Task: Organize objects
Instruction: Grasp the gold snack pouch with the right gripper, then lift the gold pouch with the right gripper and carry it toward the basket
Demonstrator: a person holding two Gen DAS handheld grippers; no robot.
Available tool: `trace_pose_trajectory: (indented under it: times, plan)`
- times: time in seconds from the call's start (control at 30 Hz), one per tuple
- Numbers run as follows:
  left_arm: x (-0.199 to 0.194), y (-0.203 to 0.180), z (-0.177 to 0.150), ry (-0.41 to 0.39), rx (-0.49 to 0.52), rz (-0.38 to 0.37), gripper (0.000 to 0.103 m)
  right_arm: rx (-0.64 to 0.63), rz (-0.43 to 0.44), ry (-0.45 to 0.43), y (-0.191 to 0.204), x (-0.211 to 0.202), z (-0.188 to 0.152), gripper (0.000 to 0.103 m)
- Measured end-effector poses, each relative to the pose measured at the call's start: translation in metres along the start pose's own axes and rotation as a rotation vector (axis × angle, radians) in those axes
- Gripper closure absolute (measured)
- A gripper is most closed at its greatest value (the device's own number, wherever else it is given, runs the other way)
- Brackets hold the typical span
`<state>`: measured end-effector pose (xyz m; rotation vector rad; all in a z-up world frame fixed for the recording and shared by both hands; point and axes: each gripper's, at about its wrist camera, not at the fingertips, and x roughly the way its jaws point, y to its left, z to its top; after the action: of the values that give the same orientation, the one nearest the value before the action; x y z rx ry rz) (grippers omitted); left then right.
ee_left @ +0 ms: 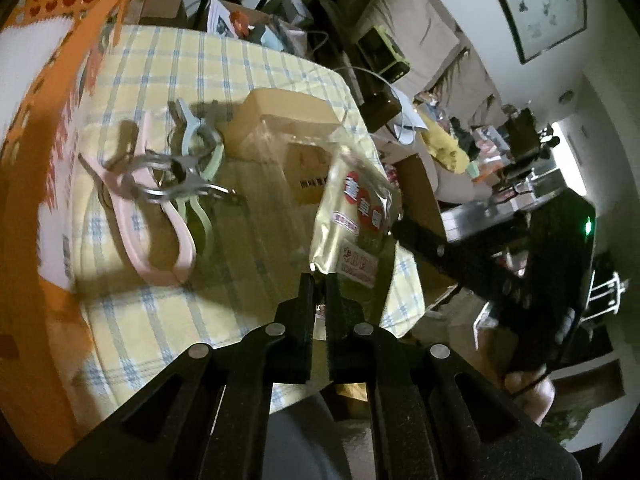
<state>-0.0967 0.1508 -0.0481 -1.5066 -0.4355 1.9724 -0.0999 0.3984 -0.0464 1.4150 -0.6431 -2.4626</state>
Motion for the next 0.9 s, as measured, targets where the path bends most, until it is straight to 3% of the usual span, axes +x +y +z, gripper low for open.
trace_pose_trajectory:
  times: [0.2, 0.5, 0.67, 0.9]
  plan:
    - [0.007, 0.001, -0.004, 0.001, -0.027, -0.013, 0.099, 0.028, 0.083, 0.037, -0.003, 0.015, -0.024, 0.059]
    - [0.010, 0.014, -0.004, 0.014, -0.109, -0.048, 0.100, 0.079, 0.176, 0.030, -0.023, 0.029, -0.032, 0.060]
    - [0.013, 0.015, -0.001, 0.021, -0.111, -0.050, 0.101, 0.043, 0.210, 0.016, -0.024, 0.032, -0.037, 0.050]
    - [0.009, 0.008, -0.003, 0.025, -0.097, -0.064, 0.101, 0.052, 0.244, 0.012, -0.028, 0.032, -0.036, 0.048]
